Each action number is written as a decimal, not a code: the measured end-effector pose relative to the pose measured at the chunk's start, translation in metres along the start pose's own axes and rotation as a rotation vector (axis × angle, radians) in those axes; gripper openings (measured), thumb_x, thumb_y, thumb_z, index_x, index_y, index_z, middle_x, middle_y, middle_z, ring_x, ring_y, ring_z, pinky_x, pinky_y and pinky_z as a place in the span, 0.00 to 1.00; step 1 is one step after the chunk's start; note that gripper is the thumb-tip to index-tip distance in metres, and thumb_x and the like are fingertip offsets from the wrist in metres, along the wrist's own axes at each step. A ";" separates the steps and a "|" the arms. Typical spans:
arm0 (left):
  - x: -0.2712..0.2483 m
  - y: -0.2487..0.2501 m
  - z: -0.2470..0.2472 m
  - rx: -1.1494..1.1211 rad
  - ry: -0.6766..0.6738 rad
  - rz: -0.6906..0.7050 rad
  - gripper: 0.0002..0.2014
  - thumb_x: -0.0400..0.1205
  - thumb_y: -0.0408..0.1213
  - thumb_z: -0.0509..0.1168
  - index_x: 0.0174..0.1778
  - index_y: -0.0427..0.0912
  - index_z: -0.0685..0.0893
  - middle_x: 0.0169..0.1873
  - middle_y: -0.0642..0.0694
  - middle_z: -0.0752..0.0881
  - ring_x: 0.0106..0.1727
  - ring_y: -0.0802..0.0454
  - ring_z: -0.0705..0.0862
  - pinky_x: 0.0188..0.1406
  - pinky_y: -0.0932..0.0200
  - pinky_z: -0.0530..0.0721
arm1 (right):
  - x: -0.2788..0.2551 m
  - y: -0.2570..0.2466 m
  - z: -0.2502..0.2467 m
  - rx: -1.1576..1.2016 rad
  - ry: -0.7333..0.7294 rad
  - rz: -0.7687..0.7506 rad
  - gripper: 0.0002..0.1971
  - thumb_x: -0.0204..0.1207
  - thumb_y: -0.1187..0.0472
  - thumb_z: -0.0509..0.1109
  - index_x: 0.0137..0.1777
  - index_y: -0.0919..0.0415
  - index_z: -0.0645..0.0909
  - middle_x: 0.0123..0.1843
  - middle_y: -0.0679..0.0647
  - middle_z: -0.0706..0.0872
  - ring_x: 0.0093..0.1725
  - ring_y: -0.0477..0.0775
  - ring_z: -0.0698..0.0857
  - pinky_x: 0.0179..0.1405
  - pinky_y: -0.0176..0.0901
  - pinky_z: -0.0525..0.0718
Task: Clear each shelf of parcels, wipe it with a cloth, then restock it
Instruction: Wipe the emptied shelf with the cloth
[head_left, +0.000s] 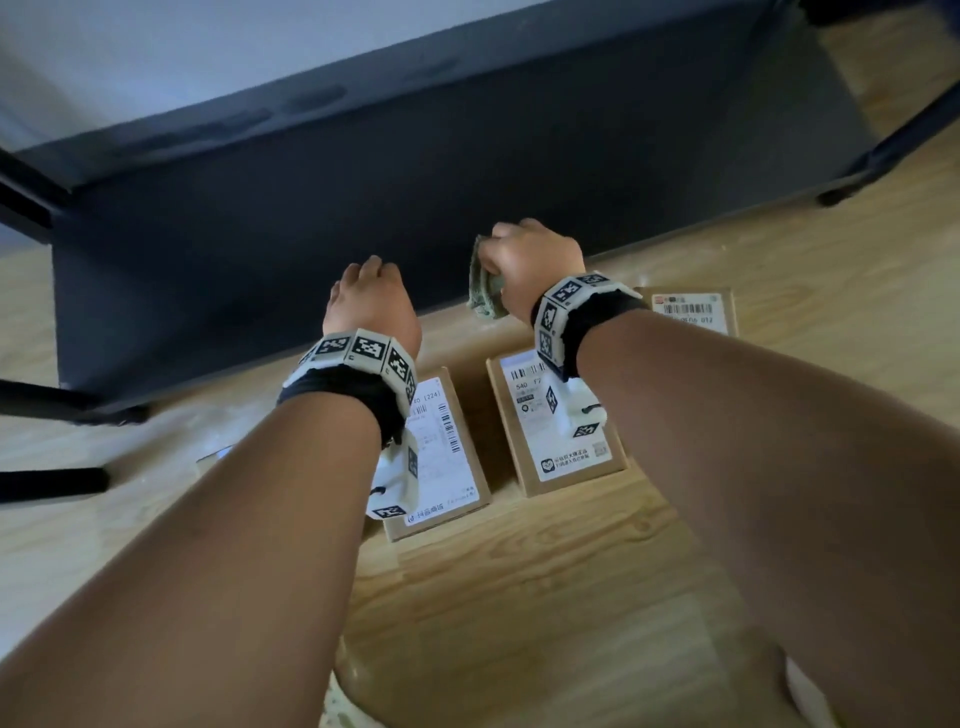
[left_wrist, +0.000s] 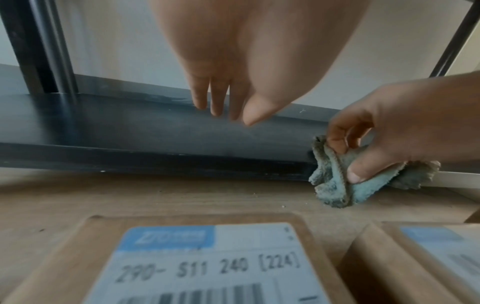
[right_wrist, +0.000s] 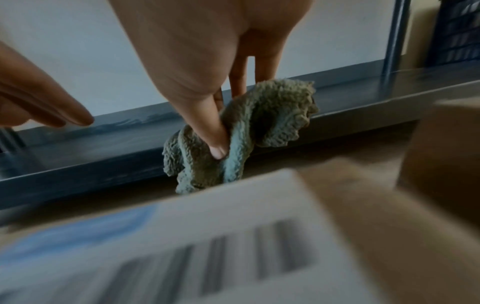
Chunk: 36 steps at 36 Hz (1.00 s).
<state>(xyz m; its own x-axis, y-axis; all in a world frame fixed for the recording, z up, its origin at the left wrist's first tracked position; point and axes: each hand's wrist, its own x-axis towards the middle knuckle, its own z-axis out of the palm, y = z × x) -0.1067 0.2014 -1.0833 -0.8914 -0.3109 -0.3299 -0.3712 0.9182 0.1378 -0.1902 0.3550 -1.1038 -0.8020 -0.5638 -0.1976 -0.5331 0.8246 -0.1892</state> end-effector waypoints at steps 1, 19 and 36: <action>0.001 0.004 0.000 -0.001 -0.002 0.006 0.27 0.80 0.26 0.56 0.78 0.37 0.66 0.81 0.43 0.62 0.81 0.44 0.58 0.81 0.49 0.58 | 0.000 0.007 -0.002 -0.008 -0.004 0.014 0.16 0.69 0.73 0.66 0.50 0.50 0.75 0.50 0.47 0.74 0.57 0.54 0.75 0.40 0.51 0.80; 0.011 0.093 0.014 -0.002 -0.043 0.060 0.28 0.81 0.27 0.56 0.80 0.39 0.63 0.82 0.44 0.59 0.83 0.45 0.55 0.81 0.49 0.57 | -0.004 0.092 -0.016 -0.025 -0.016 0.092 0.12 0.67 0.69 0.66 0.40 0.50 0.71 0.45 0.47 0.72 0.56 0.56 0.75 0.38 0.50 0.80; 0.022 0.192 0.029 -0.008 -0.040 0.009 0.27 0.81 0.27 0.55 0.79 0.38 0.64 0.81 0.43 0.60 0.82 0.44 0.56 0.80 0.48 0.59 | -0.022 0.197 -0.026 0.007 0.031 0.193 0.12 0.67 0.69 0.67 0.44 0.51 0.74 0.46 0.48 0.72 0.58 0.57 0.74 0.41 0.51 0.81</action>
<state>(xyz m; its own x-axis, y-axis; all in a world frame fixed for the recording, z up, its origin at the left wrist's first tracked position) -0.1899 0.3781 -1.0906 -0.8839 -0.2921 -0.3651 -0.3650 0.9192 0.1481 -0.2842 0.5311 -1.1113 -0.8971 -0.3931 -0.2016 -0.3666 0.9170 -0.1571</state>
